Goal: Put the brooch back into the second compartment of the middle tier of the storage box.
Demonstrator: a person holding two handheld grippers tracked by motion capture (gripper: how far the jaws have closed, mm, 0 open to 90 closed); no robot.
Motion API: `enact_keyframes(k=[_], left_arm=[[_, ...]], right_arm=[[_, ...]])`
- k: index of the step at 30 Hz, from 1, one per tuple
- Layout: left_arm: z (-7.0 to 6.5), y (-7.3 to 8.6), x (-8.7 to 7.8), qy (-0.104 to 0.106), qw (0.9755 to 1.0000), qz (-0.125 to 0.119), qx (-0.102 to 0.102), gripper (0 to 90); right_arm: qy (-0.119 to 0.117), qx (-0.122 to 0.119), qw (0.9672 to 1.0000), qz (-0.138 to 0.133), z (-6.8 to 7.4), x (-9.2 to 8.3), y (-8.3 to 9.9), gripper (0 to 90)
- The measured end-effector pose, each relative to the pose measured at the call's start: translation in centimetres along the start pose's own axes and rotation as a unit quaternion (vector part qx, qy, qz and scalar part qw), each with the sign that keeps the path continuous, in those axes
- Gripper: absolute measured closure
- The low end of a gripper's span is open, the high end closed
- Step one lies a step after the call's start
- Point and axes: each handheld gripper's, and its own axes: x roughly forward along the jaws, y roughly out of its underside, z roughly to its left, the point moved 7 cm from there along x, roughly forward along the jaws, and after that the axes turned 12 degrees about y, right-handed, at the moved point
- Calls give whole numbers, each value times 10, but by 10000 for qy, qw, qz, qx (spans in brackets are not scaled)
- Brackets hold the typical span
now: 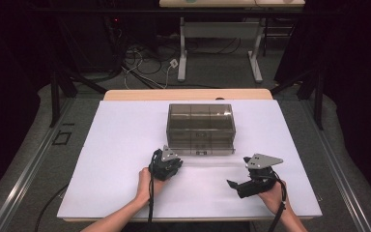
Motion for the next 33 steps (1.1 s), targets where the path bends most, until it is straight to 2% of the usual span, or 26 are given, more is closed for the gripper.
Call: enact_keyframes(k=[8,11,24,33], left_arm=[[-2,1,-5,6,10000,-13,33,816],[-3,2,-6,21,10000,-70,-21,816],[-8,6,-15,0,9999,-68,83,815],[-11,6,-19,37,9999,-112,72,814]], right_arm=[[-32,-23,10000,59,-1,1,2,2],[-24,14,10000,66,0,1,2,2],[12,27,10000,49,-1,0,2,2],[18,0,10000,71,-2,1,3,2]])
